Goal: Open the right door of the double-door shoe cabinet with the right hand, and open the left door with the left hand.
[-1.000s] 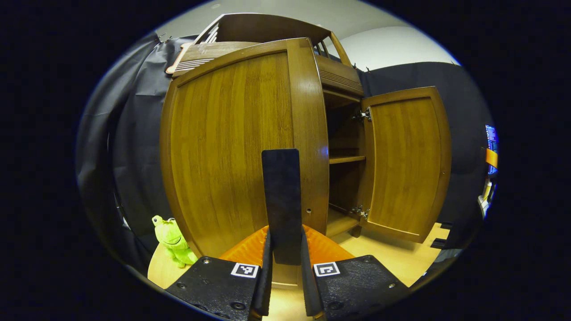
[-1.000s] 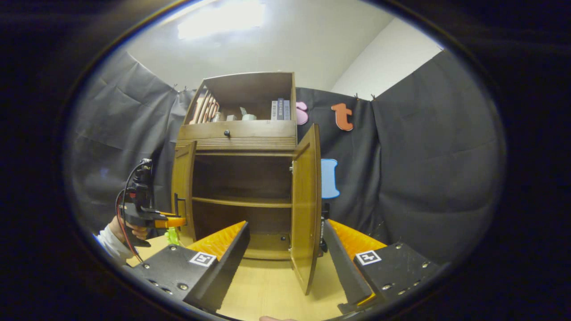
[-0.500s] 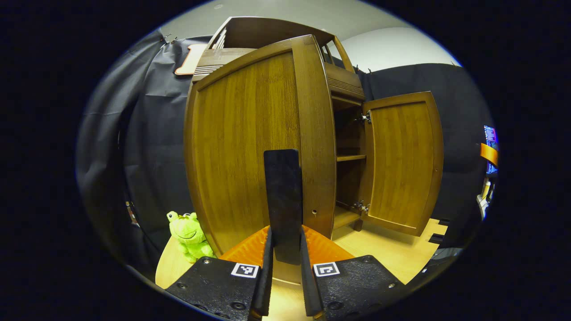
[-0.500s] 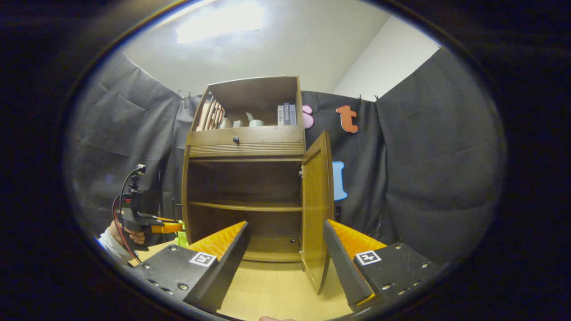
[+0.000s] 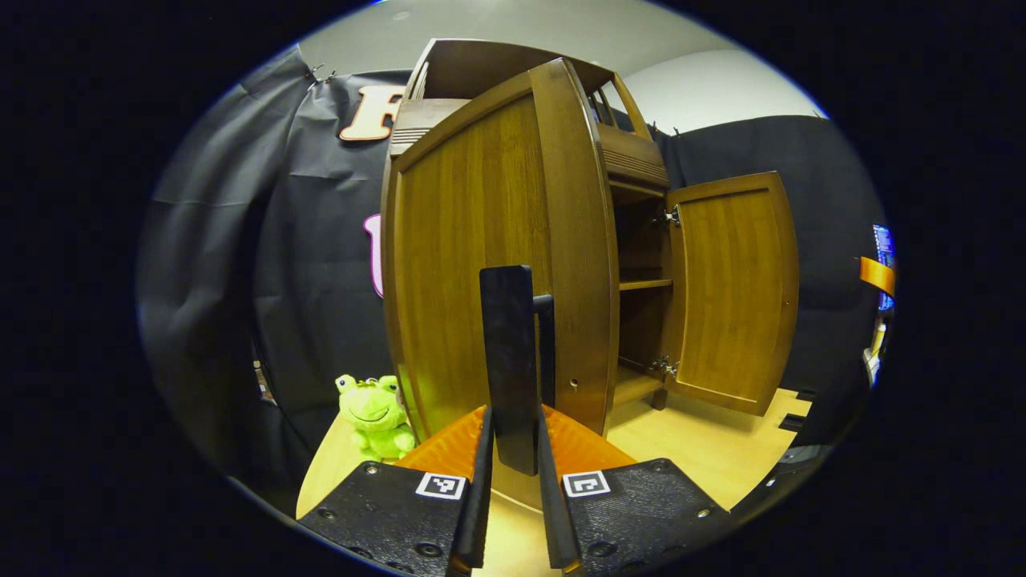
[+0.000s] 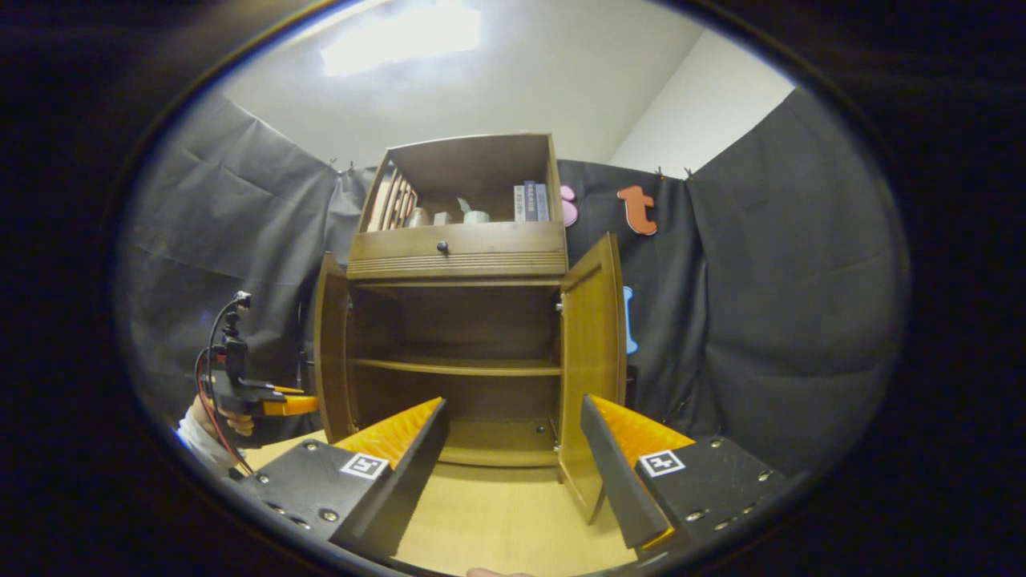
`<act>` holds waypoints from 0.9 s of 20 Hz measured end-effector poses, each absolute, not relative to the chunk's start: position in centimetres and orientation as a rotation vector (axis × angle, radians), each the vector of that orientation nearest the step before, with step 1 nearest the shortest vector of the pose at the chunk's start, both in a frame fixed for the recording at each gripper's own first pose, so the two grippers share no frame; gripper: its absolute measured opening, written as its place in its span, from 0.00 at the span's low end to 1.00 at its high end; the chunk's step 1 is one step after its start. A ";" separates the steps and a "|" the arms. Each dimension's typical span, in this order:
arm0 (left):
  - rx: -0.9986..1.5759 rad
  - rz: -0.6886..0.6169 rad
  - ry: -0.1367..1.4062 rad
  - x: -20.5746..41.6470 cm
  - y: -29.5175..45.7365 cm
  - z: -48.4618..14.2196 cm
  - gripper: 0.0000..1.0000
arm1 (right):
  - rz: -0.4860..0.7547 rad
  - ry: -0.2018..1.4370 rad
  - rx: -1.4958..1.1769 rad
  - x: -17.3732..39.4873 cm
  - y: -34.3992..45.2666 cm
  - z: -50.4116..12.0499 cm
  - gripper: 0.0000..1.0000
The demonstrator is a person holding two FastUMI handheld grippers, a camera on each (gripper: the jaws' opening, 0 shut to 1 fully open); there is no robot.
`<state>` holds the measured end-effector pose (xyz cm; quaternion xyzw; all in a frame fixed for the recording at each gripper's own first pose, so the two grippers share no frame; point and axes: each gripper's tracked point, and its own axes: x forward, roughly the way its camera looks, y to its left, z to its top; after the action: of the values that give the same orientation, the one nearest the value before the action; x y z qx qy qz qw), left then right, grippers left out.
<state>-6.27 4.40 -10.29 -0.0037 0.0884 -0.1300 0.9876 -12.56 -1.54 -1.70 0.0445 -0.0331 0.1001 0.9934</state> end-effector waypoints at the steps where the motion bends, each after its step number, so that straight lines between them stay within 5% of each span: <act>1: -0.006 -0.244 0.178 -6.4 5.1 -10.3 0.30 | 0.203 -0.066 0.091 -12.6 -1.2 -1.7 0.98; 12: -0.015 -0.084 0.170 -6.2 13.7 -10.9 0.11 | 0.264 -0.061 0.050 -12.5 2.9 -1.9 0.98; 18: -0.059 -0.139 0.162 -6.4 15.5 -10.9 0.06 | 0.239 -0.026 0.033 -11.5 3.5 -3.1 0.98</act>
<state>-6.37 15.52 -10.86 -0.0292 0.0806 -0.0693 0.9939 -11.50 3.53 -3.07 0.0166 -0.0128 0.1193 0.9926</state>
